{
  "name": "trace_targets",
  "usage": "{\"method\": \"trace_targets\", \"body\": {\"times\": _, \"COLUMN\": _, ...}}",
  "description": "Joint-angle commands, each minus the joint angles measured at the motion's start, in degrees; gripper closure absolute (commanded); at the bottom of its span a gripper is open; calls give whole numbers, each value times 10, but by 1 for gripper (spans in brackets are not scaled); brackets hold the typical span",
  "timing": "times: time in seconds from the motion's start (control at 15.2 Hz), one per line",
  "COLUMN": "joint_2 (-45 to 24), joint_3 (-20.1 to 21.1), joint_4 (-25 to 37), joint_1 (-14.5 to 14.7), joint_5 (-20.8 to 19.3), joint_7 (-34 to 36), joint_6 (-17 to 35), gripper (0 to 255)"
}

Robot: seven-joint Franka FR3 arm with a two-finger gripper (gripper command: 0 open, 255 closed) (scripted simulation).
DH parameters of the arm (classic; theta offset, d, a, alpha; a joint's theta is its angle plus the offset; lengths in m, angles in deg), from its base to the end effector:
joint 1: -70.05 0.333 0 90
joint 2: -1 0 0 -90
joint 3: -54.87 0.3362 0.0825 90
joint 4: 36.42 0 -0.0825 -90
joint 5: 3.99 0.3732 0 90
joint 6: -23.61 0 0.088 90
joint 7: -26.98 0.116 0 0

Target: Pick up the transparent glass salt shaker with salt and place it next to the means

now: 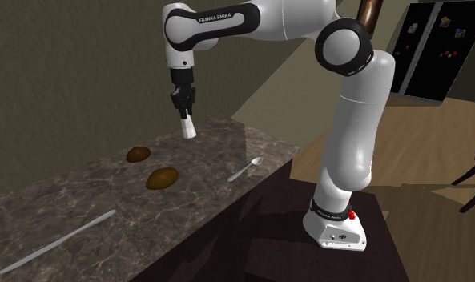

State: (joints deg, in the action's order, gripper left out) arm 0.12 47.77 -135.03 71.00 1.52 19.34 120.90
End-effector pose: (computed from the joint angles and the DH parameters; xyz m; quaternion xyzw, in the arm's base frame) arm 0.5508 -0.0489 0.5690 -0.9987 -0.0060 0.0134 0.0486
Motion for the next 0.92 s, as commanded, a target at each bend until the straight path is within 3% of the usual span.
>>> {"method": "trace_targets", "body": {"times": 0.0, "joint_2": -3, "joint_3": 13, "joint_4": -2, "joint_1": 14, "joint_5": 1, "joint_7": 27, "joint_6": 9, "gripper": 255}}
{"method": "trace_targets", "body": {"times": 0.86, "joint_2": -100, "joint_3": 86, "joint_4": 79, "joint_1": 100, "joint_5": 1, "joint_7": 183, "joint_6": 39, "gripper": 255}}
